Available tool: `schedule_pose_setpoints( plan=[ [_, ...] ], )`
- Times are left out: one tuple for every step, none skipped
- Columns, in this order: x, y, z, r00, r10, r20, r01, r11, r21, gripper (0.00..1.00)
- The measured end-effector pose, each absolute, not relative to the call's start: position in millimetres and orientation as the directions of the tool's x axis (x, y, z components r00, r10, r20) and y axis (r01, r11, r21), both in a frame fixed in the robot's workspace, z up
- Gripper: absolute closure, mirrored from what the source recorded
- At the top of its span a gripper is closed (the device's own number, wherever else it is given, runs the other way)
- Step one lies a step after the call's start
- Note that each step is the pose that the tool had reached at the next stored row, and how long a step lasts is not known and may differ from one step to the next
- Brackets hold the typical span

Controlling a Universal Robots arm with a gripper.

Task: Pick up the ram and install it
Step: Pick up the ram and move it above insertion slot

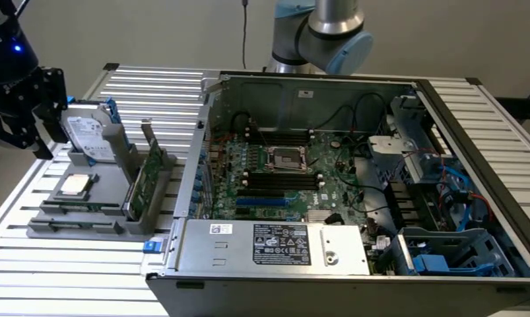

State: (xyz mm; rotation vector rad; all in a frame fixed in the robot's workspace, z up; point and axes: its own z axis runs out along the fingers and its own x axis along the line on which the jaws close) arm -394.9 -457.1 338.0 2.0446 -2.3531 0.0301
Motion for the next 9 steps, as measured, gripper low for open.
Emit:
schedule_pose_setpoints(
  plan=[
    [-394.9, -459.9, 336.2, -0.139, -0.99, 0.031, -0.99, 0.14, 0.001, 0.58],
    [-394.9, -462.7, 334.4, -0.139, -0.99, 0.03, -0.99, 0.14, 0.001, 0.58],
    [-394.9, -465.5, 332.6, -0.139, -0.99, 0.03, -0.99, 0.14, 0.001, 0.58],
    [-394.9, -468.2, 330.7, -0.14, -0.99, 0.03, -0.99, 0.14, 0.001, 0.58],
    [-394.9, -470.7, 329.0, -0.14, -0.99, 0.03, -0.99, 0.14, 0.001, 0.58],
    [-394.9, -473.1, 327.2, -0.14, -0.99, 0.03, -0.99, 0.14, 0.001, 0.58],
    [-394.9, -475.5, 325.3, -0.14, -0.99, 0.029, -0.99, 0.14, 0.001, 0.58],
    [-394.9, -477.6, 323.5, -0.139, -0.99, 0.029, -0.99, 0.14, 0.001, 0.58],
    [-394.9, -479.4, 321.7, -0.139, -0.99, 0.029, -0.99, 0.139, 0.001, 0.58]
  ],
)
